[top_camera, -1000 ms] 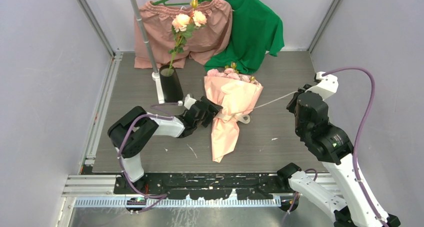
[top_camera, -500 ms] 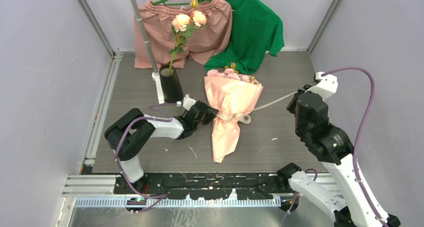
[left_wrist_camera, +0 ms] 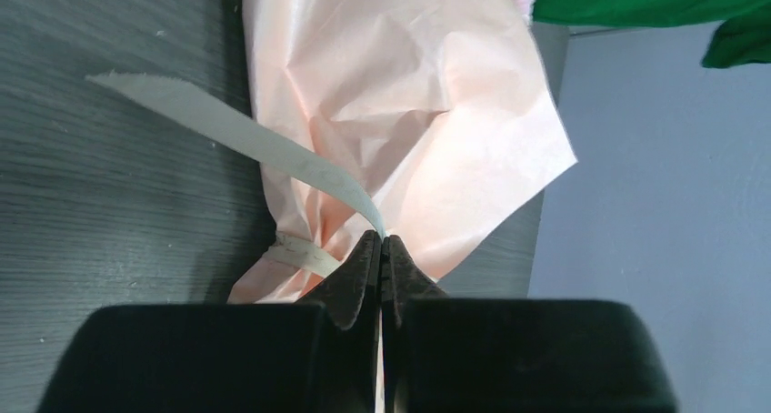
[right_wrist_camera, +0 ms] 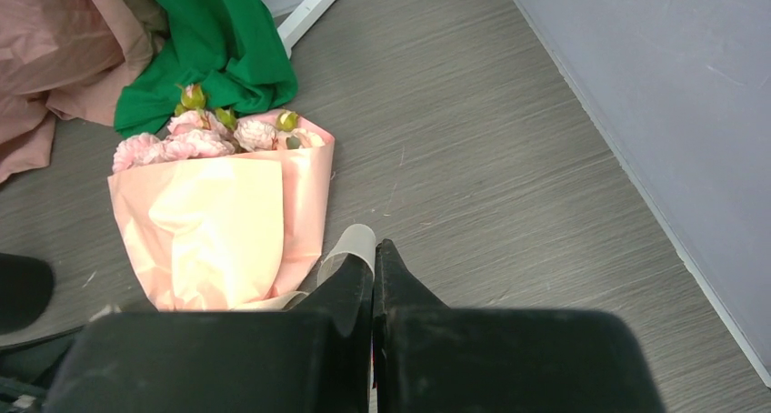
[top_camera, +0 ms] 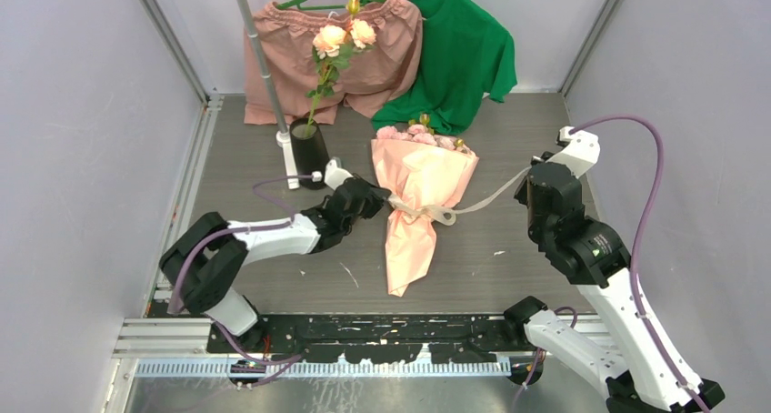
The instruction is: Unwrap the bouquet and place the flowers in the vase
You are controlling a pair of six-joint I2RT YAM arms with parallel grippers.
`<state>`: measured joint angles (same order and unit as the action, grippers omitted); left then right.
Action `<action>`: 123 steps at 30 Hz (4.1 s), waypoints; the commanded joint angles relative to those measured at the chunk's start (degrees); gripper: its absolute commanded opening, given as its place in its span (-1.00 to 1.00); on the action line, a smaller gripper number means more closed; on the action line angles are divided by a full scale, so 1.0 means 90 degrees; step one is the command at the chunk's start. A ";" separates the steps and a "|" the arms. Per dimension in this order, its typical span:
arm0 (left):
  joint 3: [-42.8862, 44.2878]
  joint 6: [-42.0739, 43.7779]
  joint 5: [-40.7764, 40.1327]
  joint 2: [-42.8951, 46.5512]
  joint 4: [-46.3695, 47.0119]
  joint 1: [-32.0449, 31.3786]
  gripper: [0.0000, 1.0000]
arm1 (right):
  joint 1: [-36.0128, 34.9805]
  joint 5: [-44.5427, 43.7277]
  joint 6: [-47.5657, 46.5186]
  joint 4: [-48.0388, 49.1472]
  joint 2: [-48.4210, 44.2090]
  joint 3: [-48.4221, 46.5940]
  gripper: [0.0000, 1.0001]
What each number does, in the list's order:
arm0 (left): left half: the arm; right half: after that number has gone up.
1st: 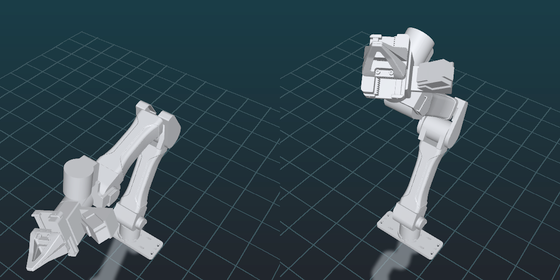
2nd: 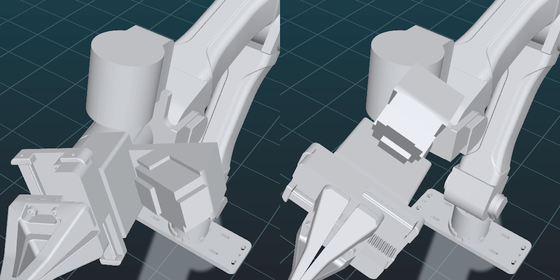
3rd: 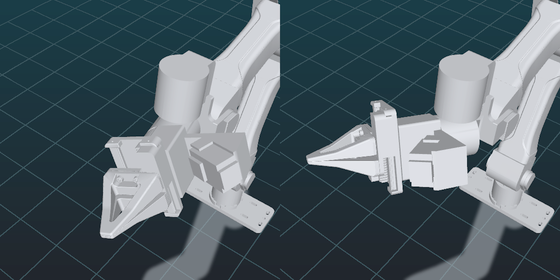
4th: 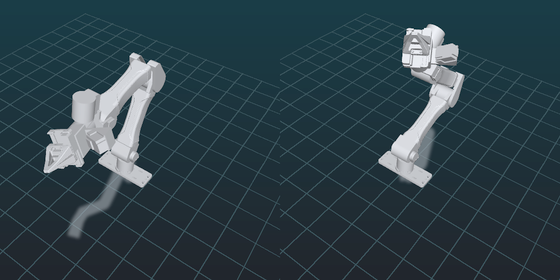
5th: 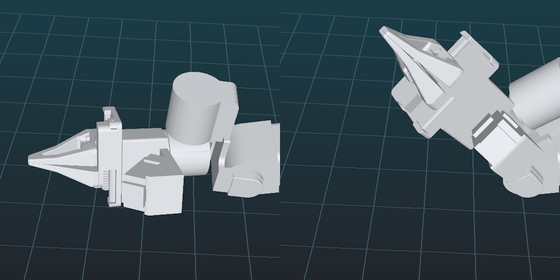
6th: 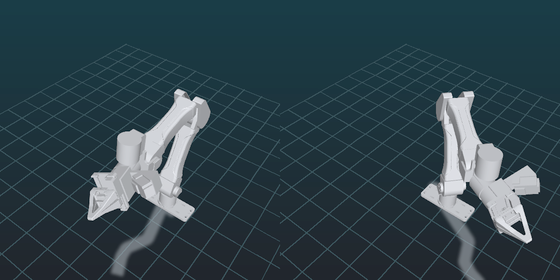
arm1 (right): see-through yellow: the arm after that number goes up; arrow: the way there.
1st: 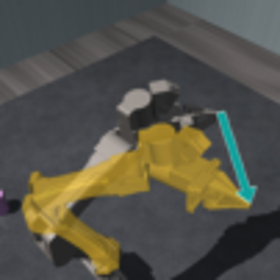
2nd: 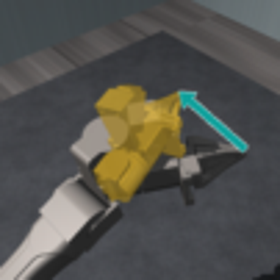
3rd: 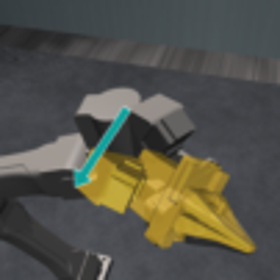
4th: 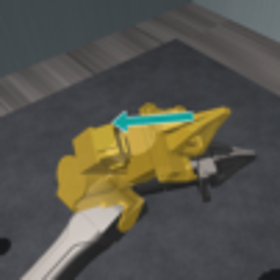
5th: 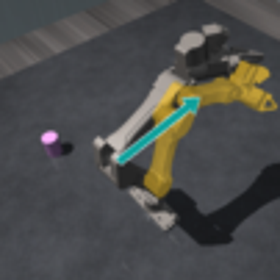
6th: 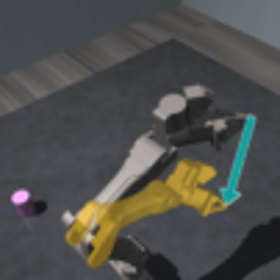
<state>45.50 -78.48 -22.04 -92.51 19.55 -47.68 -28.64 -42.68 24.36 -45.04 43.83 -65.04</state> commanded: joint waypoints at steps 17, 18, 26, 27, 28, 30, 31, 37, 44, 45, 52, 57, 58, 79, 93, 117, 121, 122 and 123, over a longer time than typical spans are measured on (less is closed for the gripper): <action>0.0147 0.2383 -0.1486 0.4038 -0.3514 -0.0005 -1.00 | 0.0034 -0.0559 0.0004 -0.0705 0.0088 -0.1533 -0.99; 0.0233 0.2478 -0.1546 0.4150 -0.3693 0.0000 -1.00 | 0.0031 -0.0616 -0.0033 -0.0764 0.0099 -0.1682 -0.99; 0.0721 0.3082 -0.1708 0.4861 -0.4722 0.0044 -1.00 | 0.0028 -0.1073 -0.0316 -0.1137 -0.0046 -0.2495 -0.99; 0.0741 0.3127 -0.1768 0.4980 -0.4843 0.0042 -1.00 | 0.0034 -0.1169 -0.0362 -0.1209 -0.0063 -0.2567 -0.99; 0.0754 0.3178 -0.1852 0.5082 -0.4983 0.0046 -1.00 | 0.0034 -0.1256 -0.0441 -0.1244 -0.0090 -0.2623 -0.99; 0.0771 0.3274 -0.2046 0.5310 -0.5176 0.0044 -1.00 | 0.0036 -0.1405 -0.0533 -0.1291 -0.0151 -0.2712 -0.99; 0.0795 0.3308 -0.2137 0.5399 -0.5258 0.0044 -1.00 | 0.0030 -0.1448 -0.0576 -0.1308 -0.0191 -0.2739 -0.99; 0.0836 0.3397 -0.2096 0.5580 -0.5426 0.0044 -0.81 | 0.0032 -0.1245 -0.0551 -0.1299 -0.0221 -0.2395 -0.55; 0.0751 0.4017 -0.0629 0.4719 -0.4862 0.0039 0.55 | 0.0028 0.0038 -0.0200 -0.0256 -0.0262 -0.0738 0.62; 0.0738 0.4072 -0.0437 0.4561 -0.4740 0.0041 0.64 | 0.0036 0.0222 -0.0113 -0.0102 -0.0126 -0.0538 0.64; 0.0546 0.4261 0.0671 0.3312 -0.3512 0.0030 0.99 | 0.0026 0.1248 0.0576 0.1442 0.1100 0.0825 0.61; 0.0350 0.4008 0.1205 0.2399 -0.2893 -0.0126 0.92 | 0.0005 0.1638 0.0768 0.2232 0.2083 0.1147 0.49; 0.0198 0.3928 0.1255 0.2252 -0.2753 -0.0186 0.92 | 0.0005 0.1725 0.0782 0.2442 0.2334 0.1205 0.47; -0.0673 0.3270 0.0463 0.0435 -0.1424 -0.1442 0.91 | -0.0030 0.2347 0.1141 0.3793 0.5405 0.1045 0.47; 0.0106 0.3160 0.1105 -0.1206 -0.0397 -0.1309 0.90 | 0.0360 0.2392 0.1048 0.3968 0.7191 -0.0049 0.45; -0.0484 0.3246 0.1517 -0.0873 0.0216 -0.0871 0.89 | 0.0209 0.2514 0.0136 0.3628 0.5097 -0.0237 0.44; -0.0582 0.3184 0.1531 -0.0790 0.0277 -0.0874 0.87 | 0.0136 0.3047 -0.0022 0.3415 0.4546 -0.0025 0.38; -0.0612 0.3153 0.1531 -0.0747 0.0279 -0.0874 0.87 | 0.0072 0.3081 -0.0108 0.3303 0.4443 0.0013 0.38; -0.0639 0.3122 0.1531 -0.0688 0.0279 -0.0874 0.87 | -0.0015 0.3141 -0.0252 0.3162 0.4341 0.0100 0.37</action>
<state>42.46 -49.54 -9.34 -99.83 27.16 -55.16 -27.29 -17.32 25.96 -13.37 86.50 -66.32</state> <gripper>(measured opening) 0.937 0.692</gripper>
